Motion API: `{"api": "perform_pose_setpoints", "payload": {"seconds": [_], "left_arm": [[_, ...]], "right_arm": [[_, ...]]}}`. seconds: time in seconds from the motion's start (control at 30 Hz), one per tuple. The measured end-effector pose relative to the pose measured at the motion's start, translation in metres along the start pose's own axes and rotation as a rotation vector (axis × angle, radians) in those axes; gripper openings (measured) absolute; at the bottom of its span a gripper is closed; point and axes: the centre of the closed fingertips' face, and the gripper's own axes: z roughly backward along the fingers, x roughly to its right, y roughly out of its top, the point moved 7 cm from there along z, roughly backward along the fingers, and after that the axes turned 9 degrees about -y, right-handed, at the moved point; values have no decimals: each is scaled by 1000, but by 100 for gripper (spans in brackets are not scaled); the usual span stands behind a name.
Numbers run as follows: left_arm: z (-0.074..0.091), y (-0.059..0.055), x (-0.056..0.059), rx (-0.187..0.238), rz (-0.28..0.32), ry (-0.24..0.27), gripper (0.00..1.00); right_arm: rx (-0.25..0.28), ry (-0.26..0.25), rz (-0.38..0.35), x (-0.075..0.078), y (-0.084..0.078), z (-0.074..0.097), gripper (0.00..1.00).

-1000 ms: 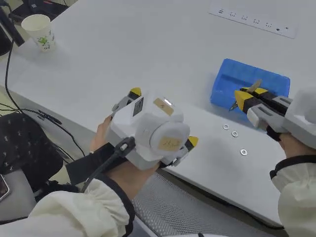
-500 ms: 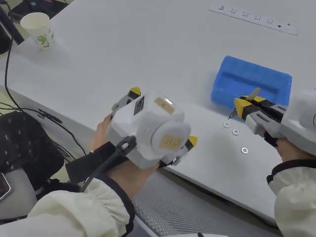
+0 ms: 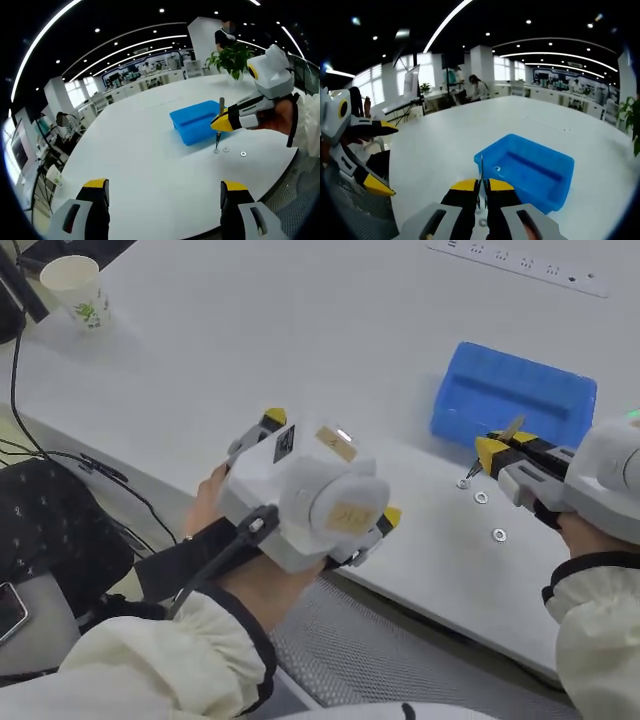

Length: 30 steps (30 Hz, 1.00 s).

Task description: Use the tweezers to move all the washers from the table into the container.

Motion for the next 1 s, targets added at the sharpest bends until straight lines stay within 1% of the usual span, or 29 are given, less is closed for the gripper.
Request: {"api": "perform_pose_setpoints", "payload": {"seconds": [0.13,0.27,0.5,0.83,1.0], "left_arm": [[0,0,0,0,0,2,94],[0,0,0,0,0,2,94],[0,0,0,-2,-1,2,94],[0,0,-1,-2,1,7,94],[0,0,-1,-3,-2,7,94]], "right_arm": [[-3,5,-3,-1,-1,0,3],[-8,4,12,-3,-4,0,3],[-1,-2,14,-2,-3,-1,3],[31,-13,4,-4,-9,4,2],[17,-11,-10,-1,-7,4,2]]}}
